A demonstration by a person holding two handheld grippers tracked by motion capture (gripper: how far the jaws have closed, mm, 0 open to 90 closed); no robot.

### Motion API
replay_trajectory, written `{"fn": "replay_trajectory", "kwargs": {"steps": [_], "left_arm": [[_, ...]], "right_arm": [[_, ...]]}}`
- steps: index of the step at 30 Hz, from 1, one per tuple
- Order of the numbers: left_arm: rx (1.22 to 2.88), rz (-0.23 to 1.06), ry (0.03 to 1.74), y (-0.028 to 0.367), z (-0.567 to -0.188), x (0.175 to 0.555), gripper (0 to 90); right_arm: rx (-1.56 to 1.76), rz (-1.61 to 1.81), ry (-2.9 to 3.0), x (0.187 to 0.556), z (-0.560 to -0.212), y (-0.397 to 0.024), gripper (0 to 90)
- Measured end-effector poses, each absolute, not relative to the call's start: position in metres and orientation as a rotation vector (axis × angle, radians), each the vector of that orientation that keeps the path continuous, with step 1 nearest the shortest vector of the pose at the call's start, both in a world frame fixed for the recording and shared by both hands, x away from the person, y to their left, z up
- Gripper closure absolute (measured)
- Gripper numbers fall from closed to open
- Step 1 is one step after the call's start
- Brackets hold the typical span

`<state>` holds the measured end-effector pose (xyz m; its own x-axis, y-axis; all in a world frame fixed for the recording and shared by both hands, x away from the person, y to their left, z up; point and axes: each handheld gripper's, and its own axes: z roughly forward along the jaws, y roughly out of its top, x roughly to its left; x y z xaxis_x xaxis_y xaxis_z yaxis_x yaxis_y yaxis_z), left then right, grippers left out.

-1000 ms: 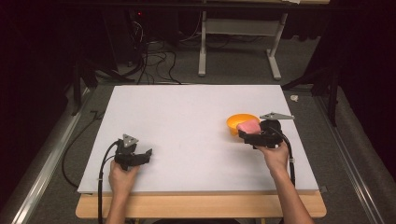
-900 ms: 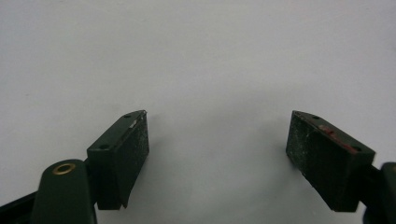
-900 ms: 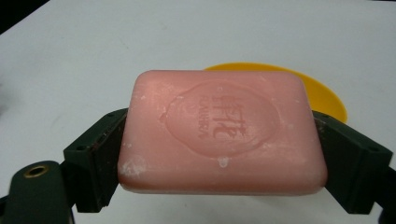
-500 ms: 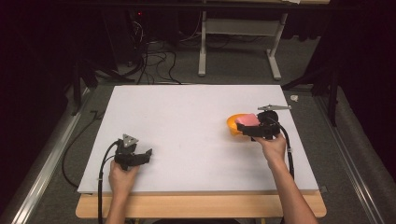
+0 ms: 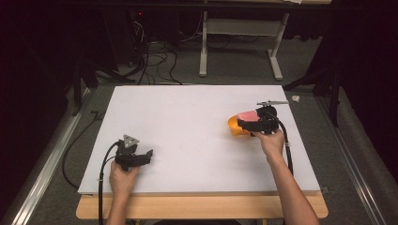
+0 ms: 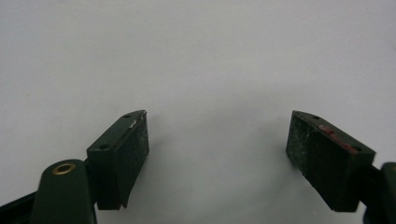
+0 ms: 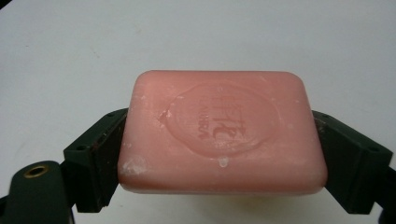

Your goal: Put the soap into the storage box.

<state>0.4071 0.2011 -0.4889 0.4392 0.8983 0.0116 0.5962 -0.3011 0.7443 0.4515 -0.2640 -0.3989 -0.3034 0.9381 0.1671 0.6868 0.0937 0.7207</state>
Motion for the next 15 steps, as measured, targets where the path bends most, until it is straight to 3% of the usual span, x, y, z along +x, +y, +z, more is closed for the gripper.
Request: {"fn": "replay_trajectory", "kwargs": {"steps": [15], "left_arm": [[2.017, 0.572, 1.252, 0.201, -0.489, 0.407, 21.6]], "right_arm": [[1.64, 0.941, 2.029, 0.467, -0.411, -0.259, 13.6]]}}
